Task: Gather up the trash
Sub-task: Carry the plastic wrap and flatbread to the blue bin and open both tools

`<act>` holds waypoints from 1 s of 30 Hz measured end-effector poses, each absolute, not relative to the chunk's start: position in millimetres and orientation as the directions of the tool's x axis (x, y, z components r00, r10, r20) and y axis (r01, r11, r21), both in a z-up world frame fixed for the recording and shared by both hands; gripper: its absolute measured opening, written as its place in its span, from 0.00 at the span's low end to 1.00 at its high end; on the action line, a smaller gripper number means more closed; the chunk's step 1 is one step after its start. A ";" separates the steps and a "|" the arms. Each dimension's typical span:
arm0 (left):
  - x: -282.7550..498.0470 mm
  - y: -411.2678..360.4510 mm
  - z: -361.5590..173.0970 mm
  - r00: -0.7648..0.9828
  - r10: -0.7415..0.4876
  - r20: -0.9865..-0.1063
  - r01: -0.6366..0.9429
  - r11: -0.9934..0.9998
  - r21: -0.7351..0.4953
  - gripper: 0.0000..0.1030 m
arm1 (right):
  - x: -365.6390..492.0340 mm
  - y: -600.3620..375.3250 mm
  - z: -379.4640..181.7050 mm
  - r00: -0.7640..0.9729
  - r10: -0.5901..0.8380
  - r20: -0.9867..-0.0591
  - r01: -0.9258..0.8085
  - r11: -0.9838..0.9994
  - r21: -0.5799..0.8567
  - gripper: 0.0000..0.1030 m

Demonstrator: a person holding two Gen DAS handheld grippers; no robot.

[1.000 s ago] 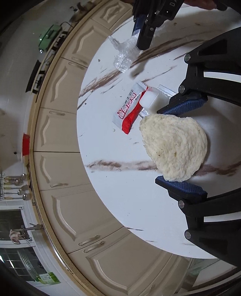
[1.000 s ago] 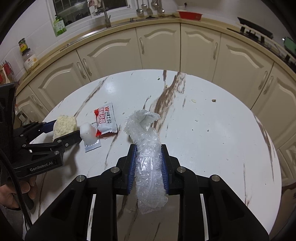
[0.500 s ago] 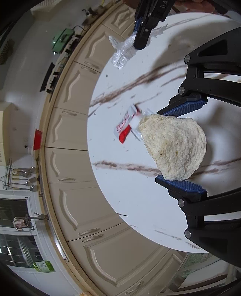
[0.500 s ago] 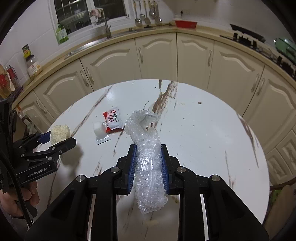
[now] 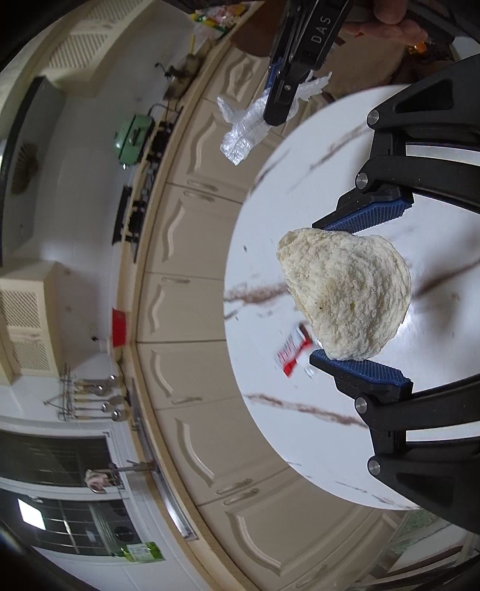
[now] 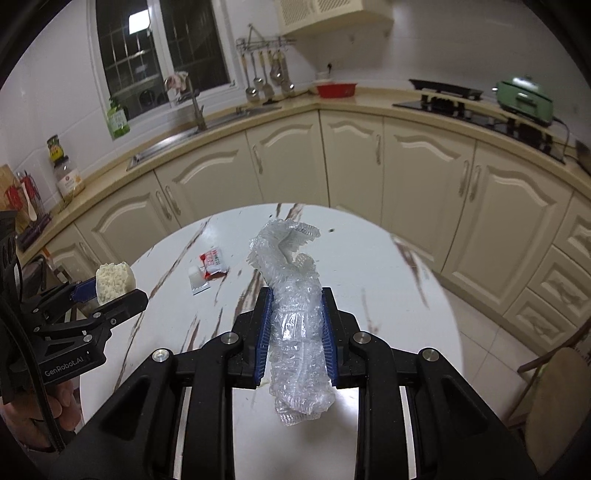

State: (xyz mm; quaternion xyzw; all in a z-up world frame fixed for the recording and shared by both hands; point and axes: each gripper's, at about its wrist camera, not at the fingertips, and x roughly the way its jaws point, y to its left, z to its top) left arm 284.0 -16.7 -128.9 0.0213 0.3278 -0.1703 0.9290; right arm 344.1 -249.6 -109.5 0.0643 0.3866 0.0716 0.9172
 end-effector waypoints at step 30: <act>250.1 -267.6 -153.1 0.380 -0.609 -0.696 0.723 0.665 -0.187 0.56 | 207.9 -543.9 -161.8 0.628 -0.118 -0.769 0.434 0.873 0.221 0.23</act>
